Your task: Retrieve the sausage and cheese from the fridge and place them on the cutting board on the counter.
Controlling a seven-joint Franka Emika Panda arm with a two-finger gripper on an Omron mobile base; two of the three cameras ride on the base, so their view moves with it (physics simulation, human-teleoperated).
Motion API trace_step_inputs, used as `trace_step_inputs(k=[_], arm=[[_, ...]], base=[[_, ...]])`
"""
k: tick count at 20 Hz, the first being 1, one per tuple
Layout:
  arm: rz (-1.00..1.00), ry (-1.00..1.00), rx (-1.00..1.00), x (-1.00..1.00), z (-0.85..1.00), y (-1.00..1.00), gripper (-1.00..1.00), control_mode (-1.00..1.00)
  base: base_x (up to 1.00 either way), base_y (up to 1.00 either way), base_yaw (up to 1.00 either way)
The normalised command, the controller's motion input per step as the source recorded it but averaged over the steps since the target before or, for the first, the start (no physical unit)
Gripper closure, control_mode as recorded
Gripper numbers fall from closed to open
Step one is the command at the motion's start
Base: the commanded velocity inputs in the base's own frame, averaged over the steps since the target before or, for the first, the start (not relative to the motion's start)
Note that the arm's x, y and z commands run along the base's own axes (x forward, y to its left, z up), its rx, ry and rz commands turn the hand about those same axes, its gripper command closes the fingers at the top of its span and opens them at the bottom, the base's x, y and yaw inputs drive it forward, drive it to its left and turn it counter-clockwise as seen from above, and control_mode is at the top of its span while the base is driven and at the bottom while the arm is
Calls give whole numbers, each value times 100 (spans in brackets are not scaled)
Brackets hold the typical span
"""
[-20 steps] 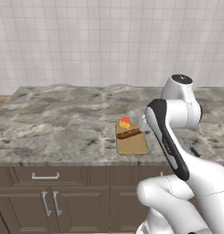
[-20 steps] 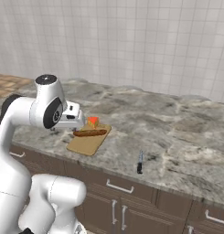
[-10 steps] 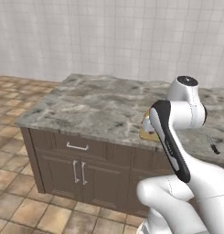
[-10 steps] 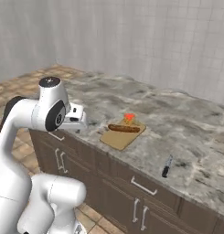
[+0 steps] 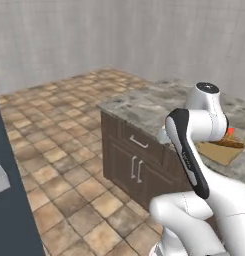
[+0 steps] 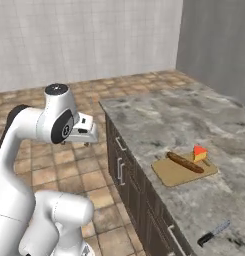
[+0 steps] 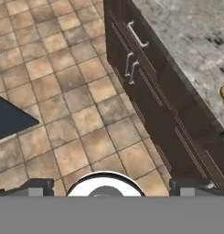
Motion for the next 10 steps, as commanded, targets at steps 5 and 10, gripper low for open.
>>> trace_step_inputs(k=[5,10], arm=[[0,0,0,0,0,0,-100,100],[0,0,0,0,0,0,-100,100]], base=[[-10,-68,73],[-5,-48,69]])
